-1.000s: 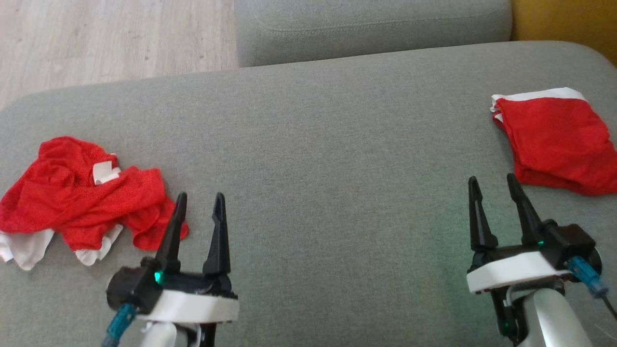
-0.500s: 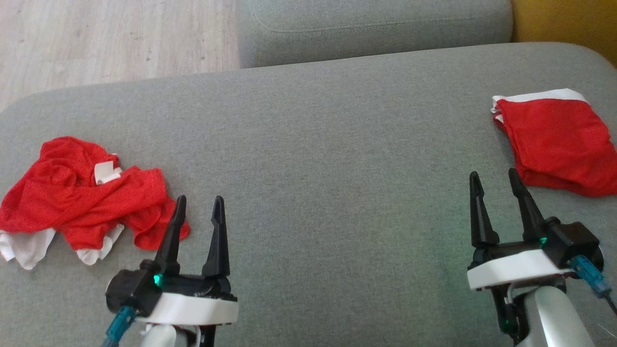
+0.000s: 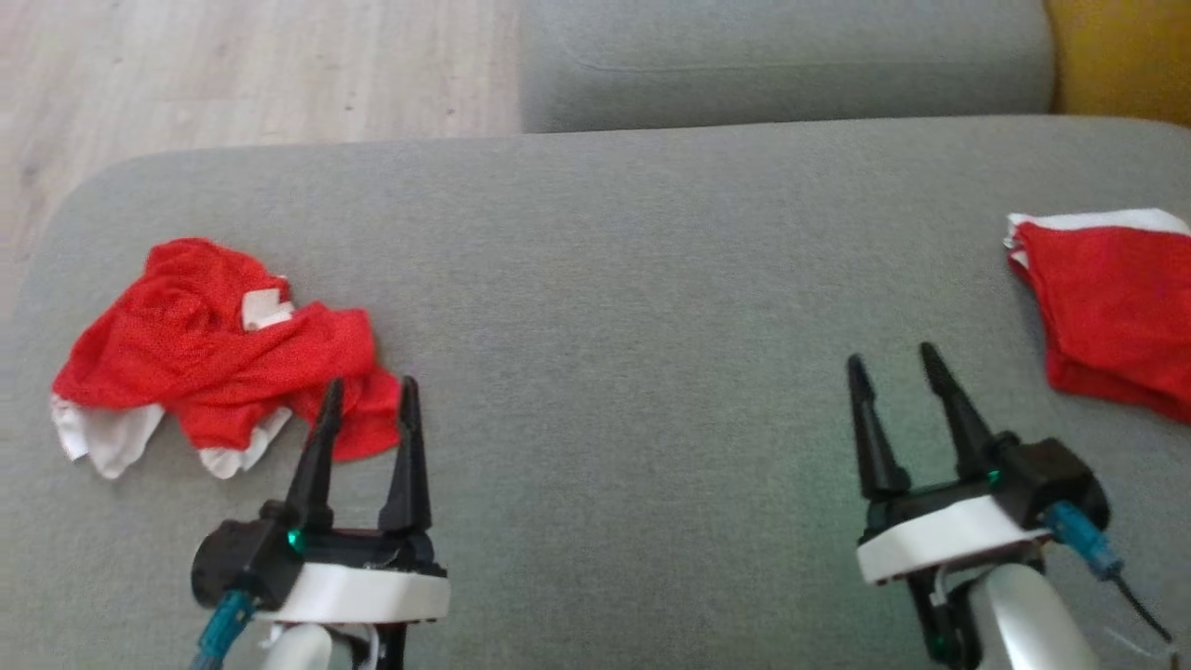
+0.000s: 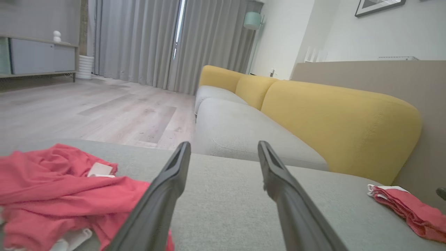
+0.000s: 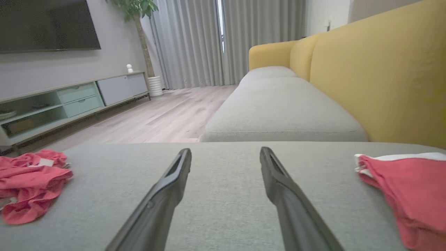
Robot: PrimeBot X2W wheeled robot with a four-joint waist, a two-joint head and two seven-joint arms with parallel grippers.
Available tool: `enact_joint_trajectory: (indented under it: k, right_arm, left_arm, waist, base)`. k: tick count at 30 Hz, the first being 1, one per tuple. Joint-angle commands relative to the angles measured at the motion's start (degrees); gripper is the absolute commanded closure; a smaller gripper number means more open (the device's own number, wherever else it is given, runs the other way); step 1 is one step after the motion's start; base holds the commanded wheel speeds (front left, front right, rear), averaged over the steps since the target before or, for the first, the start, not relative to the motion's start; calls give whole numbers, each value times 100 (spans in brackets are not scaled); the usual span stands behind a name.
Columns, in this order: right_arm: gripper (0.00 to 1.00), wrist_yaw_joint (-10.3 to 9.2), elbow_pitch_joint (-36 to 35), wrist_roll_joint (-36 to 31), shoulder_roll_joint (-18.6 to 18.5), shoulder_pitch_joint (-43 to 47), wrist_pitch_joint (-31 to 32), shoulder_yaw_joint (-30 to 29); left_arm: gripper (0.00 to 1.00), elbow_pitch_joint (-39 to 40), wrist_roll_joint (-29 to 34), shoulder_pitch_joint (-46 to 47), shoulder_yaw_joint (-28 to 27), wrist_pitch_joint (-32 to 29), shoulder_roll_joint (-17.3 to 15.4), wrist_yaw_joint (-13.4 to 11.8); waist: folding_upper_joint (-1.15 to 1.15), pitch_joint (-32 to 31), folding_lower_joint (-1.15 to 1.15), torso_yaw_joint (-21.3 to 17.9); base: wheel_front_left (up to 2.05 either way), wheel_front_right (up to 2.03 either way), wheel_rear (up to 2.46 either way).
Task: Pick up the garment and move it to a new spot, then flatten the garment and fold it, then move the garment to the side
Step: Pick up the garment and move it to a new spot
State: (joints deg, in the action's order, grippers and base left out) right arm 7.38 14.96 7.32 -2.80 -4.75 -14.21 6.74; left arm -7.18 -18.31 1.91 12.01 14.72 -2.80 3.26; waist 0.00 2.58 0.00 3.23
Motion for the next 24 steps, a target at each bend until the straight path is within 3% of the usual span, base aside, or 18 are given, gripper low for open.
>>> enact_joint_trajectory:
  k: [1,15,24]
  right_arm:
    - [0,11,-136,55,-8,-23,-78,226]
    - [0,11,36,333,-8,116,-79,817]
    - [0,11,66,437,-8,197,-79,960]
  left_arm:
    - [0,158,57,133,-268,28,-8,-56]
    - [0,71,122,-168,-515,28,-8,-84]
    - [0,76,164,-267,-594,28,-8,-46]
  waist:
    - [0,-89,0,149]
    - [0,-426,0,913]
    - [0,-507,0,1159]
  base:
    - [0,0,0]
    - [0,0,0]
    - [0,0,0]
